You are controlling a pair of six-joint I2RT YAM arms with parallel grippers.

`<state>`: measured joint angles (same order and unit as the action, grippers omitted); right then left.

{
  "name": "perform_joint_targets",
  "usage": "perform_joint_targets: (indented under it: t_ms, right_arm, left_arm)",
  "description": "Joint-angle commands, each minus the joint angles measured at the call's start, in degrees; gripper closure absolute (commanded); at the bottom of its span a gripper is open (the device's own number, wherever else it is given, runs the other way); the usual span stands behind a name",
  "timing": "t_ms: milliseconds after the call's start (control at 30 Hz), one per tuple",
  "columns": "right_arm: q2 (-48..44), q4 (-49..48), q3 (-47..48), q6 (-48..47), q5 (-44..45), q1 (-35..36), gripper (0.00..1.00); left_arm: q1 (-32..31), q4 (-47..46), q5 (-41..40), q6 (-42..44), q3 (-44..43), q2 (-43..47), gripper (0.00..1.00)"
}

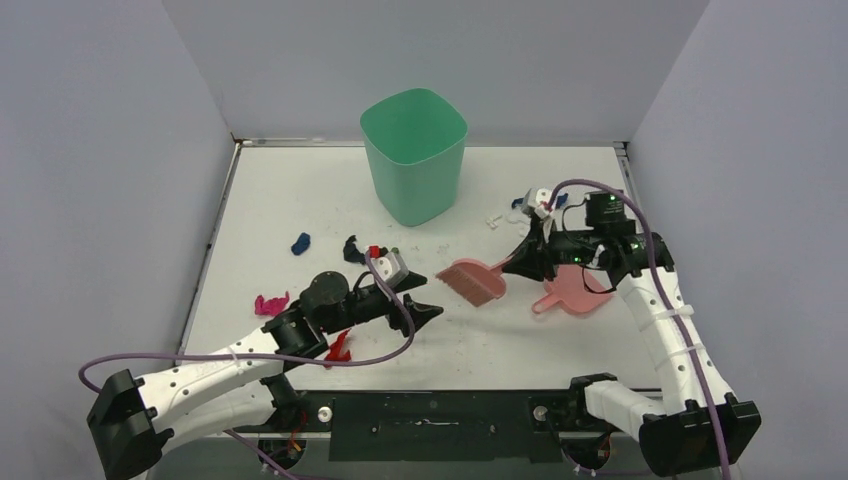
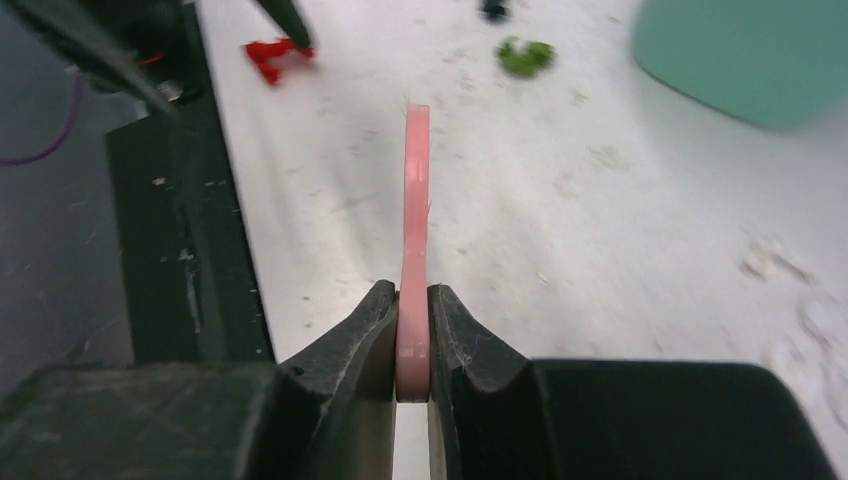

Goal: Sweep away the paper scraps from the table

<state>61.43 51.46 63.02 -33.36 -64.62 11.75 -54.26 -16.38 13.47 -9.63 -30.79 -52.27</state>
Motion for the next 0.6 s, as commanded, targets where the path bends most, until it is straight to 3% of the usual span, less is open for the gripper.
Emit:
perform_joint_targets:
  t_ms: [0,200,400,567]
  right_arm:
    - [1.78,0.06,6.58,6.24,7.6,-11.11,0.95]
    - [-1.81,-1.89,8.02,9.37,15.43,-25.84,0.95]
    - [-6.71,-8.9,7.13,16.39,32.24,-27.48,0.95]
    - [-5.92,-8.96,8.83,16.02,42.05,-27.65,0.95]
  left_arm:
    - [0.0,-0.03,-7.22,1.19,-2.37,1.84,0.32]
    - [-0.99,4.9,-10.42,2.69,-6.82,-3.71,0.32]
    - [-3.61,5.8,-12.56,-1.92,-14.34,-12.64,0.31]
    - [-13.69,7.56,-26.98,4.34,-23.67,-24.59,0.28]
